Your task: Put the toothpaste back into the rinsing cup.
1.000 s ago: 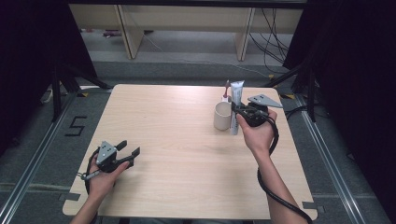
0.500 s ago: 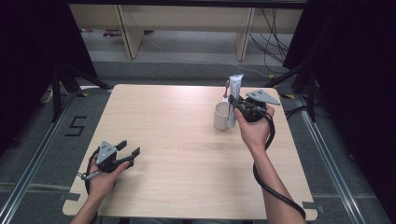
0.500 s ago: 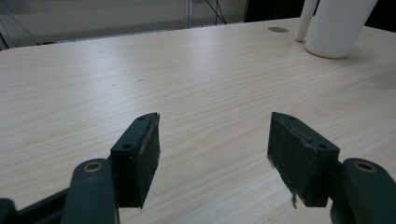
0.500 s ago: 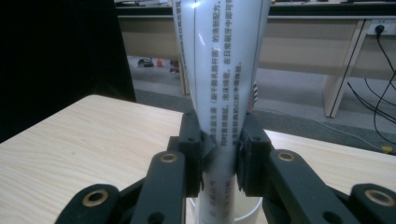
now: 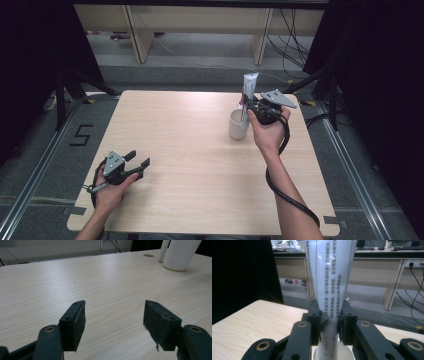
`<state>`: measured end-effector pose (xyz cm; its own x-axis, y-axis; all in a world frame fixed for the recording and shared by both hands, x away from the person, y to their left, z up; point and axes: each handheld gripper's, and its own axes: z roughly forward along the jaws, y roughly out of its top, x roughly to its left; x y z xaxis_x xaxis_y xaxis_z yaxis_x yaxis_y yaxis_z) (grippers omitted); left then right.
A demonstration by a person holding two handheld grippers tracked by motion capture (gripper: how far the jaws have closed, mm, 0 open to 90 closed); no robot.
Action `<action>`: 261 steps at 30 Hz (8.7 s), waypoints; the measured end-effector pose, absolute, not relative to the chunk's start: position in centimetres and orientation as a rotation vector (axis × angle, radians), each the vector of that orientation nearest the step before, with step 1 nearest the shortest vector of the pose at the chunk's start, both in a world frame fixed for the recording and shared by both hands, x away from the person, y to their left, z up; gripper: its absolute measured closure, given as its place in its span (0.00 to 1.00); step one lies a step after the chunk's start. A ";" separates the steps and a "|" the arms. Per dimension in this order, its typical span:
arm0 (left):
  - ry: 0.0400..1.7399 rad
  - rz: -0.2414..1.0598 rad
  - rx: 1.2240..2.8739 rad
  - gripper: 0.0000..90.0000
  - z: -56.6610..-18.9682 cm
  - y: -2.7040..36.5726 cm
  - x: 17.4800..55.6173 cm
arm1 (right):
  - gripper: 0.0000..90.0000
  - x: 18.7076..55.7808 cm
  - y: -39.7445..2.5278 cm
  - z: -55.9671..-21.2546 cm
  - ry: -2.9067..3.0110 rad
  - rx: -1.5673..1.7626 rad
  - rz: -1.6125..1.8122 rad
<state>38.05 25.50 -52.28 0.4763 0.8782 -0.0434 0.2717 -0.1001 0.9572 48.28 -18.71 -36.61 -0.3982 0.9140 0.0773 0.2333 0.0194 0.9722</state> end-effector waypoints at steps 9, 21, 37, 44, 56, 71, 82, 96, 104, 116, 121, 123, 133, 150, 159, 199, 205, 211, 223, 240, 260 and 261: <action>1.007 0.696 1.633 0.38 -52.3 25.5 38.1 | 0.84 49.0 -18.3 -36.3 1.635 1.165 1.435; 1.007 0.696 1.634 0.38 -52.3 25.5 38.1 | 0.84 50.2 -18.0 -37.0 1.601 1.136 1.426; 1.016 0.690 1.640 0.38 -52.2 25.6 38.0 | 0.84 51.0 -17.6 -38.2 1.585 1.144 1.421; 1.017 0.693 1.641 0.38 -52.2 25.6 38.0 | 0.84 51.3 -17.4 -38.8 1.590 1.135 1.412; 1.016 0.692 1.641 0.38 -52.2 25.6 38.0 | 0.83 51.7 -17.2 -39.5 1.573 1.143 1.417; 1.016 0.692 1.641 0.38 -52.2 25.6 38.0 | 0.83 51.9 -17.2 -40.8 1.582 1.180 1.392; 1.015 0.692 1.640 0.38 -52.2 25.6 38.0 | 0.83 52.1 -17.1 -41.7 1.582 1.178 1.377; 1.015 0.691 1.642 0.38 -52.2 25.6 38.0 | 0.83 52.3 -17.1 -42.9 1.596 1.187 1.356; 1.014 0.690 1.641 0.38 -52.2 25.6 38.0 | 0.83 52.4 -17.0 -43.6 1.608 1.206 1.352; 1.013 0.687 1.642 0.38 -52.2 25.5 38.0 | 0.83 52.4 -17.1 -44.4 1.629 1.246 1.312; 1.013 0.688 1.643 0.38 -52.2 25.5 38.0 | 0.83 52.6 -17.2 -44.7 1.648 1.236 1.300; 1.013 0.687 1.642 0.38 -52.2 25.5 38.0 | 0.83 52.6 -17.2 -44.8 1.651 1.229 1.299; 1.012 0.687 1.642 0.38 -52.2 25.5 38.0 | 0.82 52.6 -17.0 -45.3 1.660 1.267 1.301; 1.010 0.686 1.640 0.38 -52.2 25.6 38.0 | 0.82 52.8 -17.1 -45.9 1.699 1.260 1.275; 1.011 0.686 1.640 0.38 -52.2 25.6 38.0 | 0.82 52.7 -17.0 -46.1 1.712 1.296 1.275; 1.000 0.693 1.638 0.38 -52.3 25.5 38.1 | 0.78 51.1 -17.5 -45.1 1.800 1.283 1.214; 1.000 0.692 1.638 0.38 -52.3 25.5 38.1 | 0.76 51.3 -17.7 -44.9 1.812 1.256 1.207; 1.006 0.690 1.639 0.38 -52.3 25.5 38.0 | 0.74 51.3 -17.6 -45.0 1.811 1.284 1.203; 1.011 0.687 1.643 0.38 -52.2 25.5 38.0 | 0.61 51.2 -17.9 -44.7 1.817 1.299 1.187; 1.012 0.687 1.642 0.38 -52.2 25.6 38.0 | 0.48 50.4 -18.4 -44.1 1.865 1.345 1.181; 1.014 0.688 1.642 0.38 -52.2 25.5 38.0 | 0.45 48.3 -20.3 -43.7 1.937 1.360 1.149; 1.014 0.688 1.642 0.38 -52.2 25.5 38.0 | 0.45 48.1 -20.3 -43.8 1.929 1.357 1.150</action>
<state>38.01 25.54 -52.23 0.4780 0.8771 -0.0465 0.2808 -0.1025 0.9543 48.12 -20.31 -43.77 -0.3691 0.9275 0.0596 0.4938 0.1414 0.8580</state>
